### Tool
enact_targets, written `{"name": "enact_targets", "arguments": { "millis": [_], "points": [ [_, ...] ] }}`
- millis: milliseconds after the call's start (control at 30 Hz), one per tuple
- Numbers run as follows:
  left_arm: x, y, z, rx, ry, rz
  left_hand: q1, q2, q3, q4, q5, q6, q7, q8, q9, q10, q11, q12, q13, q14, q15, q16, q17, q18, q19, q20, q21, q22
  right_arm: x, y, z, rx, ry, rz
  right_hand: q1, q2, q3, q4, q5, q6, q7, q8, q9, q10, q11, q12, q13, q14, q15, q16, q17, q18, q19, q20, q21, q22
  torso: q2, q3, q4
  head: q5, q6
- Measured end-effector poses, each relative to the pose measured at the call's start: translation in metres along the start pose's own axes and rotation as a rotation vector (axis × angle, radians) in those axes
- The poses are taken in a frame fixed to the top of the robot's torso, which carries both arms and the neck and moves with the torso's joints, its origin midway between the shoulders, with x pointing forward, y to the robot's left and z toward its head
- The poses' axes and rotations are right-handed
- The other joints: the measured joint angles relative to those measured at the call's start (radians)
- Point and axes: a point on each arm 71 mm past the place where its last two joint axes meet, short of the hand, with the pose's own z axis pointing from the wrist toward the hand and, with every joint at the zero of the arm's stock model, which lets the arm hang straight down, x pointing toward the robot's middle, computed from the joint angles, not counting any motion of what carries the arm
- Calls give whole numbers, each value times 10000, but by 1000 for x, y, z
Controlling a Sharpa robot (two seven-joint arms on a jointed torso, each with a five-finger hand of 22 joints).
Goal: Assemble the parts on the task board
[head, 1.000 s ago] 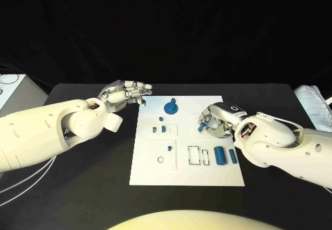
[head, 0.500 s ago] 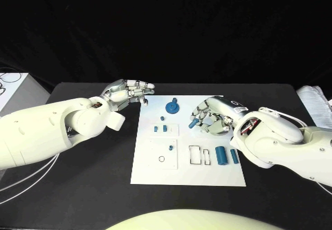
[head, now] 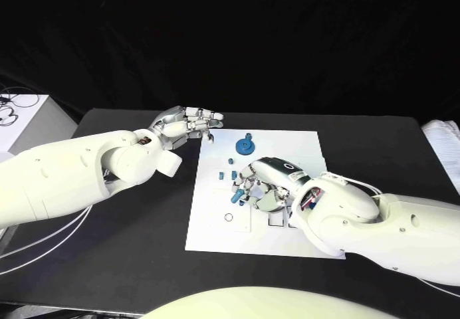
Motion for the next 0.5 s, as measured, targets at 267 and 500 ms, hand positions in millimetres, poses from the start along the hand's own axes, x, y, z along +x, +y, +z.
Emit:
{"name": "enact_targets", "arguments": {
  "millis": [267,500],
  "points": [
    [1,0,0,-13,38,-10,0,0,0,0,0,0,0,0,0,0,0,0,0,0,0,0,0,-1,0,0,0,0,21,11,5,-529,303,-188,-34,-16,13,-14,0,-10,14,2,2,21,-20,0,1,0,0,0,0,0,0,0,0,-1,5,-5,-18,110,-98],
    [1,0,0,-26,51,-14,0,0,0,0,0,0,0,0,10,0,0,38,0,0,0,0,1,0,0,0,-51,-13,29,12,5,-715,497,-469,-74,-56,27,-28,42,-14,22,55,5,39,-35,-1,11,0,1,0,0,0,0,0,0,-2,10,-1,-18,137,-131]
  ]
}}
